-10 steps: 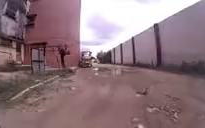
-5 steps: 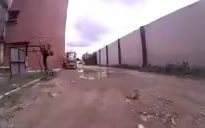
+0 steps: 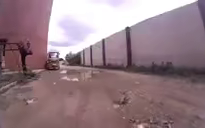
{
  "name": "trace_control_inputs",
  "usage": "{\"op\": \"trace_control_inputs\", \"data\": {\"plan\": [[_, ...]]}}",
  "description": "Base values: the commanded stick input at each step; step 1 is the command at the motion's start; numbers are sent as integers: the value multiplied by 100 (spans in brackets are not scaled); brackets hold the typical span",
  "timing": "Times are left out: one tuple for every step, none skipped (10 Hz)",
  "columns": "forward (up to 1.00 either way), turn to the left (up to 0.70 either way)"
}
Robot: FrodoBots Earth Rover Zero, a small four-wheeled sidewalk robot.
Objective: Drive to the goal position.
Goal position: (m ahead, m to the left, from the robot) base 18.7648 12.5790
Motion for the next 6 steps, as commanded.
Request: {"op": "trace_control_inputs", "data": {"plan": [[50,-1],[50,-1],[50,-1],[50,-1],[50,-1],[50,-1]]}}
